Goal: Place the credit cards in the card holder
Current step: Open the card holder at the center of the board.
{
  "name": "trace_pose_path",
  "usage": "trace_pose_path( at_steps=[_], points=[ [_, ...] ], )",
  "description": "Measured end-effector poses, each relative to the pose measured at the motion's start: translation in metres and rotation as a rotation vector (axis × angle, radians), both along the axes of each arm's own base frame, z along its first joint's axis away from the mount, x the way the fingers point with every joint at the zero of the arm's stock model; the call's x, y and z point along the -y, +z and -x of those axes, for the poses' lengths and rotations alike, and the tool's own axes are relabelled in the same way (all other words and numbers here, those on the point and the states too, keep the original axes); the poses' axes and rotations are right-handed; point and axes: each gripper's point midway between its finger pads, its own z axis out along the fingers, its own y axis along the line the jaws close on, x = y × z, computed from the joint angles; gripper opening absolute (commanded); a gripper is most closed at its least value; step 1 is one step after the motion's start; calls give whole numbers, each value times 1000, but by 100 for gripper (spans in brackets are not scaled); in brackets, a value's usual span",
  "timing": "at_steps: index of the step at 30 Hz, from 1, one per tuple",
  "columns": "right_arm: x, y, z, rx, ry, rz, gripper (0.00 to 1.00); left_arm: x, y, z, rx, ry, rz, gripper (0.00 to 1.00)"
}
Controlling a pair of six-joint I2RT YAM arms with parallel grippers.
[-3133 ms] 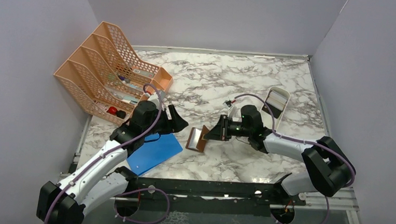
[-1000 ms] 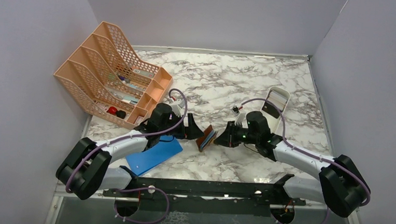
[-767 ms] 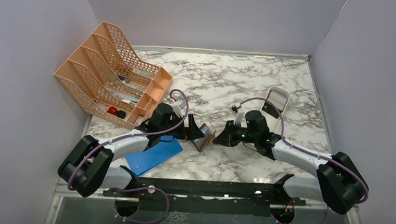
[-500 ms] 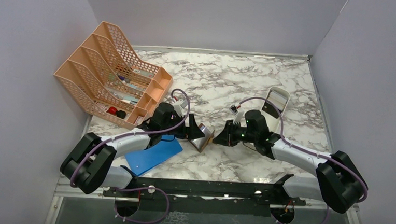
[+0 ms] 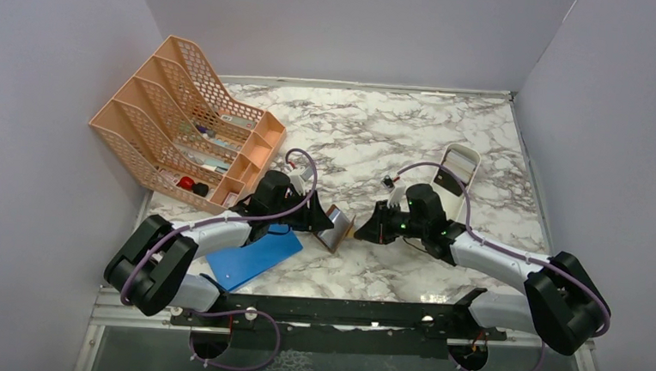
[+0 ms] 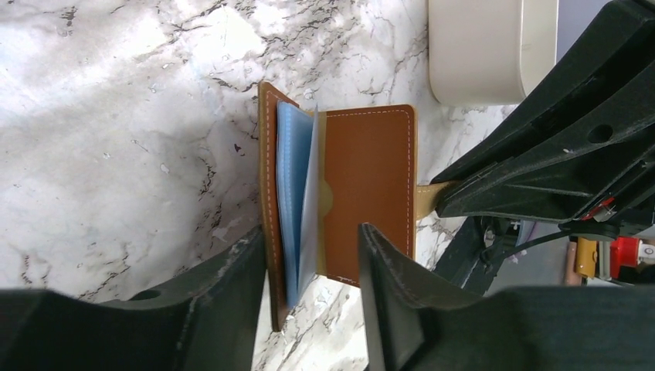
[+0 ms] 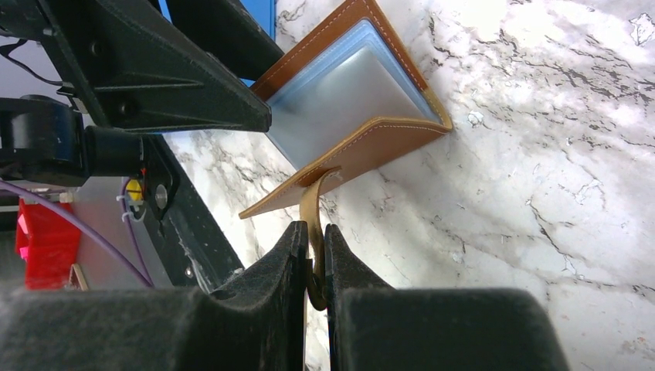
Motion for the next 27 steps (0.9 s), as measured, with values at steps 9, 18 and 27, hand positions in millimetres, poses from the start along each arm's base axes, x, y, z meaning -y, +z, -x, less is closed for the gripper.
trace_pose_path(
  at_steps=[9, 18, 27],
  points=[
    [4, -5, -2, 11, -9, 30, 10, 0, 0, 0, 6, -3, -4, 26],
    [8, -9, -5, 20, -25, 56, 13, 1, -2, 1, 9, -13, -9, 4],
    [18, -22, -8, 1, -74, 121, 18, 1, 4, 0, 25, -12, -1, 2]
  ],
)
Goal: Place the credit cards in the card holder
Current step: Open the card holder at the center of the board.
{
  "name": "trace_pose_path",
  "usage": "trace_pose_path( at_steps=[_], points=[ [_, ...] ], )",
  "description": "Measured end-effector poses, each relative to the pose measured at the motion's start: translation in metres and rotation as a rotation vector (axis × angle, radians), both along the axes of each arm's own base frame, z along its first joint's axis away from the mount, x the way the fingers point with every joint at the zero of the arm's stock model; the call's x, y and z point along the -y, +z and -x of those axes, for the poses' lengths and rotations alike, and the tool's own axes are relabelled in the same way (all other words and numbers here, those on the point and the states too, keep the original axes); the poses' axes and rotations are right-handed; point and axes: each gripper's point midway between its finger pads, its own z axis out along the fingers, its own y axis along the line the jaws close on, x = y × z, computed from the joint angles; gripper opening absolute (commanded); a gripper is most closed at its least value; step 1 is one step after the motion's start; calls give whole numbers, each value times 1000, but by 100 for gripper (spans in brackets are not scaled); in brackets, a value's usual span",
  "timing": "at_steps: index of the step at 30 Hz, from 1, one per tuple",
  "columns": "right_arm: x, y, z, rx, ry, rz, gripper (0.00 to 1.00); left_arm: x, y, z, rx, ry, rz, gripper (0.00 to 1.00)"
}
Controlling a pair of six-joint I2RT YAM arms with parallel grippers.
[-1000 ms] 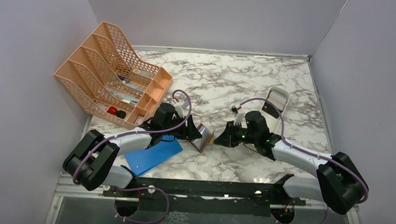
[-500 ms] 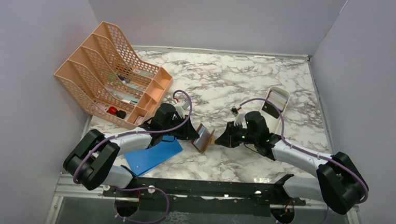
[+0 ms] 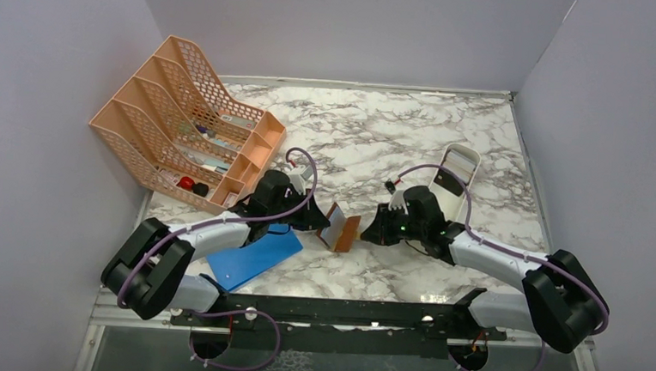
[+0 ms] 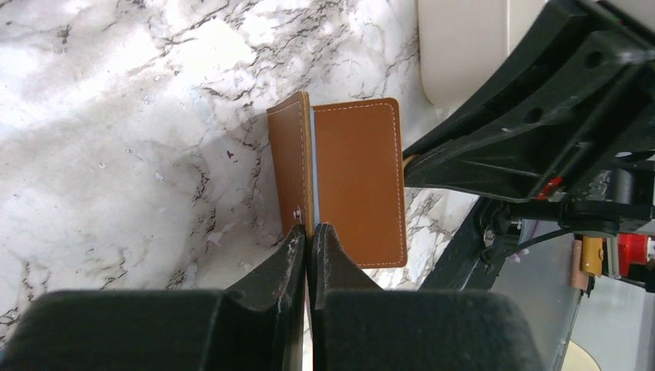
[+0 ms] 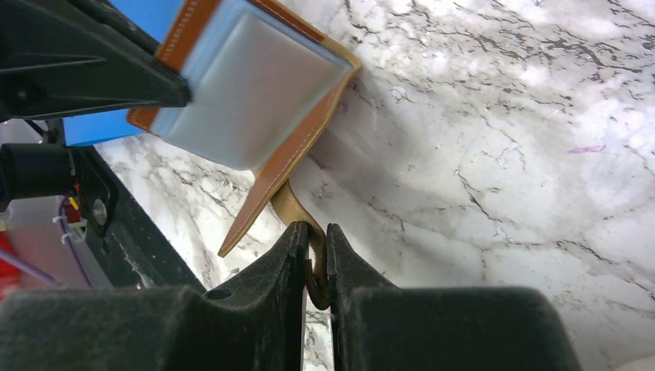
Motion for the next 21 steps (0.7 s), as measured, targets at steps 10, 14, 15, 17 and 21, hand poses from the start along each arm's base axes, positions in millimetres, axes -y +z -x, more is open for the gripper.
trace_pose_path(
  at_steps=[10, 14, 15, 17, 21],
  points=[
    [4, -10, -1, -22, -19, 32, 24, 0, 11, -1, 30, 3, 17, 5],
    [4, -15, 0, -42, -24, 40, 27, 0, 11, -2, 32, 5, 18, 0],
    [4, -17, 0, -49, -26, 42, 28, 0, 12, -2, 33, 5, 19, 0],
    [4, -19, 1, -57, -28, 46, 29, 0, 13, -2, 35, 5, 20, 0],
    [4, -20, 0, -61, -28, 48, 30, 0, 13, -2, 38, 5, 21, 6]
  ],
)
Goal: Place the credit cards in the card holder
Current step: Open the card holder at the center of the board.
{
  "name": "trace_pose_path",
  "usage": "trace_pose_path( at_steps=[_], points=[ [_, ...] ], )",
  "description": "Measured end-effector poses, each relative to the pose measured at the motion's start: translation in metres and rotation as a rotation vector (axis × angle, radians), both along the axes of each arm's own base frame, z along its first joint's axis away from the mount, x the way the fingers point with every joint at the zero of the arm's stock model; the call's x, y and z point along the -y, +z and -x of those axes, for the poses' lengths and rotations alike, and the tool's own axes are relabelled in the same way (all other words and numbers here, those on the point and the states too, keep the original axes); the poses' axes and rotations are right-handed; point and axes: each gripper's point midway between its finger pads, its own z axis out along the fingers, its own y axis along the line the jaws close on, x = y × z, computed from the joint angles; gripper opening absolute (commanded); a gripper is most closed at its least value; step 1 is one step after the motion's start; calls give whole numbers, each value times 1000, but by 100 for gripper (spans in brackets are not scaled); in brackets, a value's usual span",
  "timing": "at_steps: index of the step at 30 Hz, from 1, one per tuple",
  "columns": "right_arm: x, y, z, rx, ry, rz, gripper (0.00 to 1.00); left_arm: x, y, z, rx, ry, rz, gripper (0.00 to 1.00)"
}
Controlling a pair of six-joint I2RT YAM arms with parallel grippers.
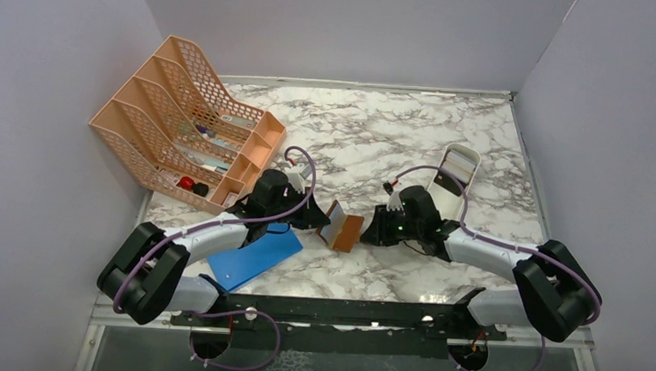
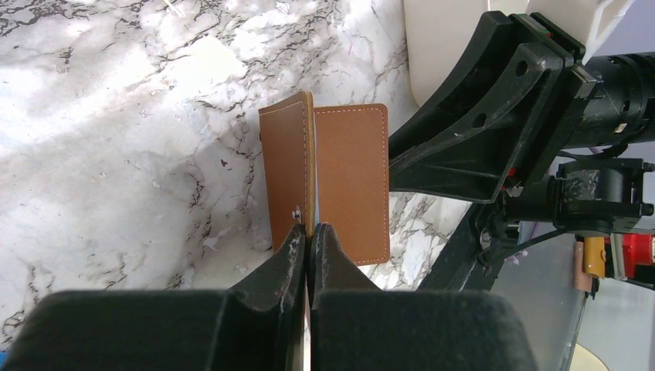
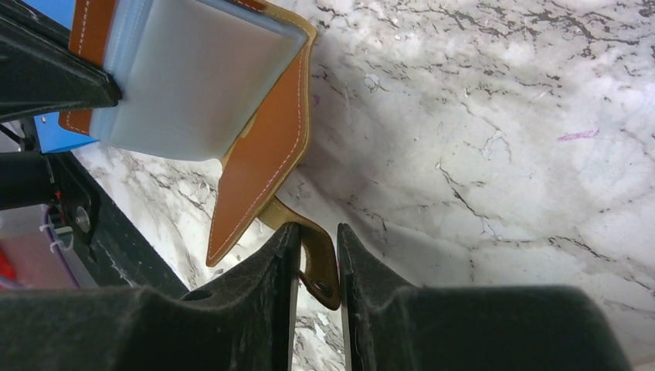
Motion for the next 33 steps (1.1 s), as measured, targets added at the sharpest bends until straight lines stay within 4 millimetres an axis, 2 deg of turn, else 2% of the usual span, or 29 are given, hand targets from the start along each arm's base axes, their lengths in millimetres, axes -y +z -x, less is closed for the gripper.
trace_pose_path(
  at_steps=[2, 4, 10, 12, 13, 15, 23, 26, 29, 33],
  points=[
    [-1, 1, -1, 2, 0, -2, 30, 0, 0, 0, 0, 0, 0, 10],
    [-2, 3, -3, 4, -1, -5, 31, 0, 0, 0, 0, 2, 0, 0],
    [-2, 2, -3, 3, -2, -4, 32, 0, 0, 0, 1, 2, -1, 0],
    [-2, 2, -3, 1, -1, -3, 33, 0, 0, 0, 1, 2, -1, 14],
    [-3, 2, -4, 1, -2, -3, 34, 0, 0, 0, 1, 2, -1, 14],
    [-4, 3, -5, 2, -2, -4, 35, 0, 0, 0, 0, 3, 1, 0],
    [-8, 12, -11, 21, -2, -18, 36, 0, 2, 0, 3, 4, 4, 0],
    [-8, 12, -11, 14, -5, -17, 41, 0, 2, 0, 3, 4, 4, 0],
    [-8, 14, -10, -13, -15, -11, 49, -2, 1, -1, 2, 14, -3, 0],
    [-9, 34, -12, -19, -47, -32, 58, -6, 1, -3, 3, 40, -22, 0]
  ],
)
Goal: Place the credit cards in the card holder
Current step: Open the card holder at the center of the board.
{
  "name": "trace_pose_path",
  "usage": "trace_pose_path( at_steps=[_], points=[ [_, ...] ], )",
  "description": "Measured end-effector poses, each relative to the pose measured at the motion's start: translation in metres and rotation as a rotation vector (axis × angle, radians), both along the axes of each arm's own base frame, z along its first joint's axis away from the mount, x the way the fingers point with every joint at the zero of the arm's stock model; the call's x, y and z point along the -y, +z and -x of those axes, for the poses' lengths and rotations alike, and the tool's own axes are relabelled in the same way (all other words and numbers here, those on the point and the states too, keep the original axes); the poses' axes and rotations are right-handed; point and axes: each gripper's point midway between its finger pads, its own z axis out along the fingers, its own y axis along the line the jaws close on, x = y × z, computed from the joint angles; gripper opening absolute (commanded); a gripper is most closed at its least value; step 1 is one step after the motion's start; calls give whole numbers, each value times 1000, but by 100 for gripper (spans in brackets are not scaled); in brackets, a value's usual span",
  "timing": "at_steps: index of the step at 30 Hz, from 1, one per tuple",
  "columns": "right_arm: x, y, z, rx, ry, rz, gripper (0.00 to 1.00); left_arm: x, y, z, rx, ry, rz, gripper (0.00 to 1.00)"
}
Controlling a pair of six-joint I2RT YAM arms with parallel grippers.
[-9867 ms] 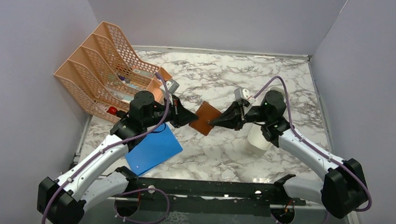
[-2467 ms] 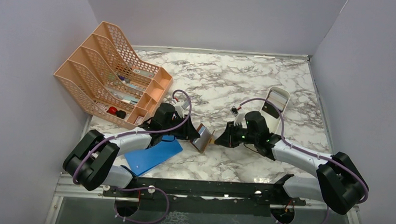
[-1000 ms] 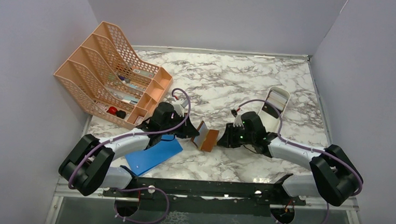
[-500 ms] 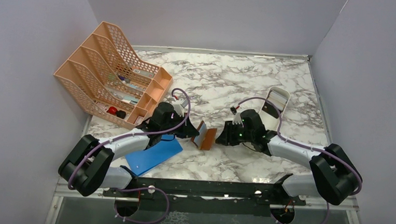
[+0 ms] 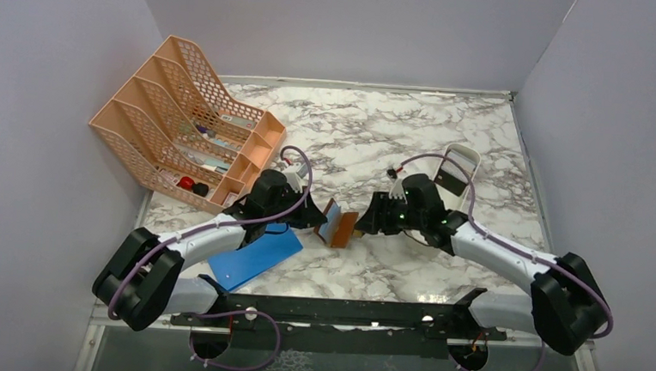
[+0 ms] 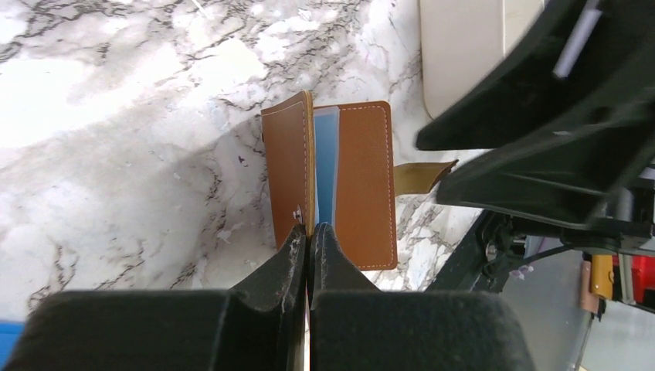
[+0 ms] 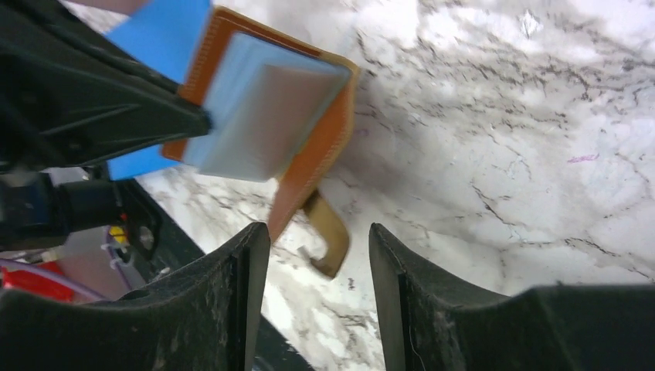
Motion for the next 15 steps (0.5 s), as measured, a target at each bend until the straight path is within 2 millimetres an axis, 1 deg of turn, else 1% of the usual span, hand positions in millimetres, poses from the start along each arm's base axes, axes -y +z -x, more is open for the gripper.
trace_pose_path(
  at_steps=[5, 7, 10, 15],
  points=[
    [-5, 48, -6, 63, -40, -96, 60, -5, 1, -5, 13, 39, -18, 0],
    [-10, 58, -8, 74, -39, -136, 60, -6, 1, -7, 18, 49, -21, 0],
    [-19, 59, -8, 44, -29, -176, 60, -8, 0, -9, 20, 64, -31, 0],
    [-36, 45, -15, -38, -28, -188, 60, -10, -4, -10, 12, 80, -65, 0]
  ],
)
